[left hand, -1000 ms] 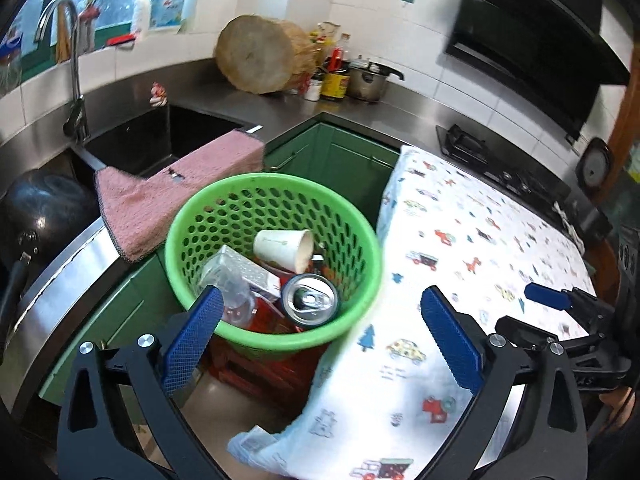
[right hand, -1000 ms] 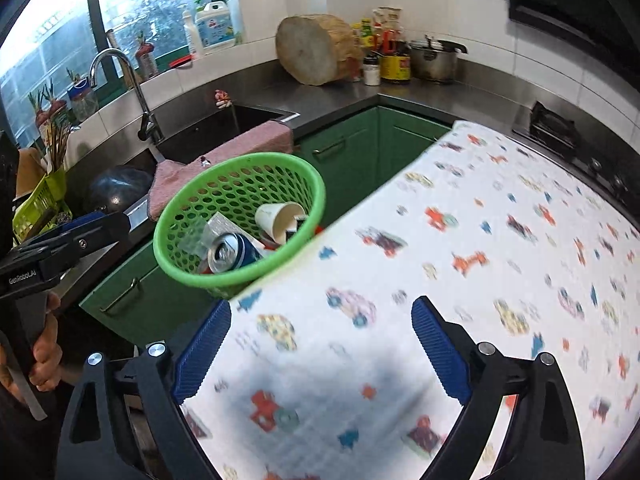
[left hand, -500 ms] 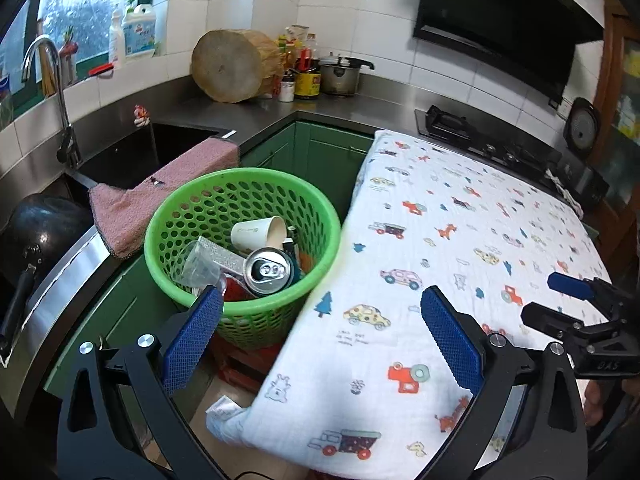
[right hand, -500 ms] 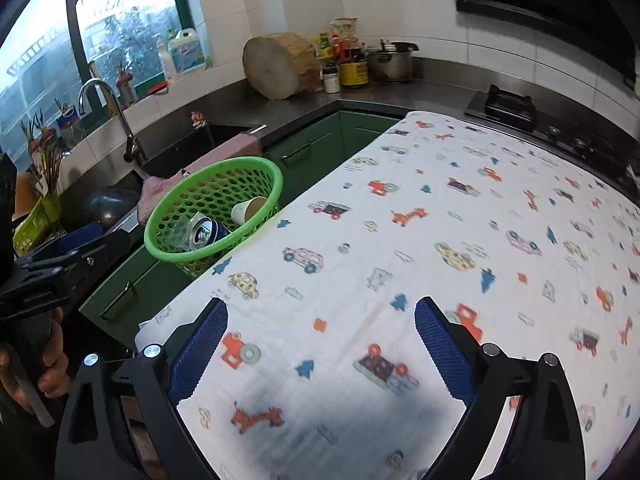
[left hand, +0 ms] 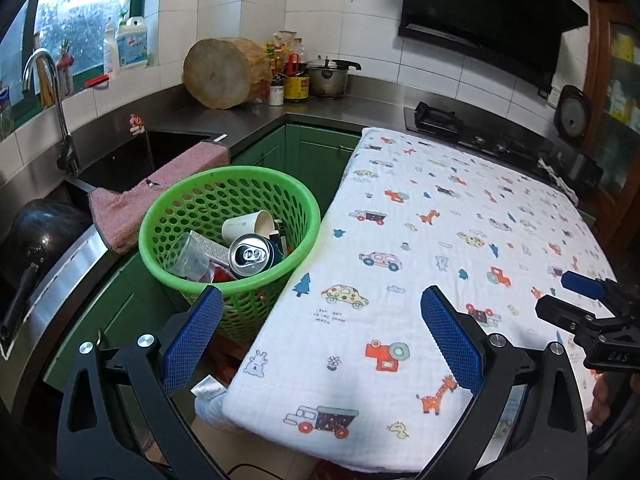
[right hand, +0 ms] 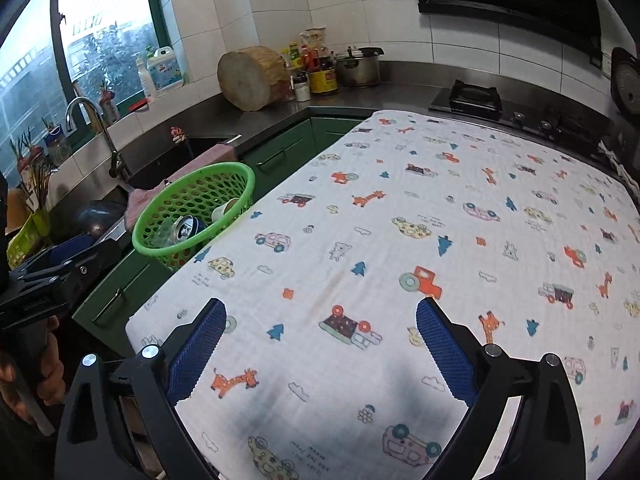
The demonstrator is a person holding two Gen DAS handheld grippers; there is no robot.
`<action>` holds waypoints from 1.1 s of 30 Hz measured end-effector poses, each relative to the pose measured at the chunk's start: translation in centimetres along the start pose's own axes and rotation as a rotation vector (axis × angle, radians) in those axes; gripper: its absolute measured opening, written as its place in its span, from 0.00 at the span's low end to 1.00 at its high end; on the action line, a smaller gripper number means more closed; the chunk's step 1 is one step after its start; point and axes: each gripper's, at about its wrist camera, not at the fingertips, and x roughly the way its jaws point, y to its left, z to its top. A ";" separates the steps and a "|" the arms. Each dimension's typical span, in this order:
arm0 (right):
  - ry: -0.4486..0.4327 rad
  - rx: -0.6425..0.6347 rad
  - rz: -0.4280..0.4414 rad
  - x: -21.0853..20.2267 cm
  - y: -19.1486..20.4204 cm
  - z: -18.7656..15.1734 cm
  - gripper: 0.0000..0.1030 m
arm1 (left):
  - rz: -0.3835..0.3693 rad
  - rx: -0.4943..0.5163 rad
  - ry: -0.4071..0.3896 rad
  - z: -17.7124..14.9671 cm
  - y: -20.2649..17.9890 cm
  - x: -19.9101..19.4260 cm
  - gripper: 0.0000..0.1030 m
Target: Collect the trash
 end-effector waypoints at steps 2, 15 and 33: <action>0.002 0.005 -0.003 0.0 -0.2 -0.3 0.90 | 0.007 0.012 0.000 -0.1 -0.3 -0.1 0.95; -0.005 0.015 -0.024 -0.5 -0.7 -0.9 0.91 | 0.020 0.071 0.003 -1.0 -1.3 -0.6 0.95; 0.000 -0.006 -0.041 -0.5 -0.4 -0.9 0.92 | 0.002 0.051 -0.001 -1.1 -1.0 -0.9 0.95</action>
